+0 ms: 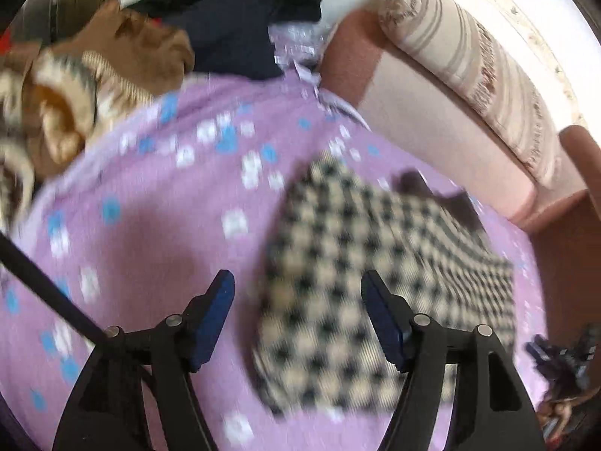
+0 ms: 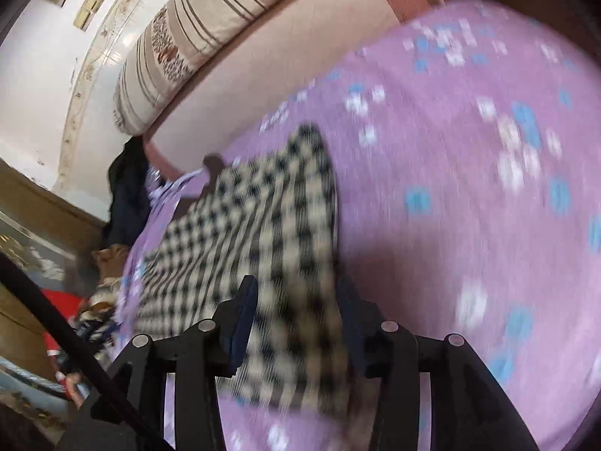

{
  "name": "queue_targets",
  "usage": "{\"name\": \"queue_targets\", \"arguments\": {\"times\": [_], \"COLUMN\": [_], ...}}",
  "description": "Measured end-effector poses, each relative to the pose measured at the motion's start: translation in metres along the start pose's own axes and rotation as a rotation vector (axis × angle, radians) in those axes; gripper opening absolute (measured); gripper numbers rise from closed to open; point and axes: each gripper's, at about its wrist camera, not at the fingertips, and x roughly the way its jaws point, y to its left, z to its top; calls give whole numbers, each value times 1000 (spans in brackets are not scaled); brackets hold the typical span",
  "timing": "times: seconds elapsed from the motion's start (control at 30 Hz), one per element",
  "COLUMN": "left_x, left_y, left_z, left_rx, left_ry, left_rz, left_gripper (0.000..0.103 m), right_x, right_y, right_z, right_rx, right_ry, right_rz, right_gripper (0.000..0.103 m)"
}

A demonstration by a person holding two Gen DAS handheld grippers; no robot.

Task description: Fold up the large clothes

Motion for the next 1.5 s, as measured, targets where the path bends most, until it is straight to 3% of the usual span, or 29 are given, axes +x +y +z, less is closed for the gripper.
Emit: {"name": "queue_targets", "arguments": {"times": [0.13,0.2,0.27,0.4,0.53,0.7,1.03,1.23,1.33,1.37,1.43,1.5], "left_x": [-14,-13,-6,17,24,39,56,58,57,57,58,58], "left_y": [4,5,10,17,15,11,1,3,8,10,10,10], "left_z": [-51,-74,-91,-101,-91,-68,-43,-43,-45,-45,-45,-45], "left_rx": [-115,-162,-218,-269,-284,-295,-245,-264,-298,-308,-313,-302], "left_ry": [44,58,72,124,91,70,55,62,71,74,76,75], "left_rz": [-147,-214,-258,-283,-298,-296,-271,-275,-291,-296,-299,-296], "left_gripper": [69,76,82,82,84,84,84,84,84,84,84,84], "right_x": [-7,-6,-1,18,25,39,68,67,39,25,8,4], "right_y": [-11,-6,-5,-9,-11,-20,-18,-25,-38,-39,-39,-43], "right_z": [-46,-70,-92,-112,-102,-79,-38,-35,-49,-54,-58,-55], "right_rx": [115,140,152,176,194,256,252,308,366,341,291,271], "right_ry": [40,61,88,129,49,17,4,19,-24,-60,-115,-145], "right_rz": [123,170,192,182,186,224,271,298,211,144,40,7], "right_gripper": [50,51,54,55,55,55,55,55,55,55,66,66]}}
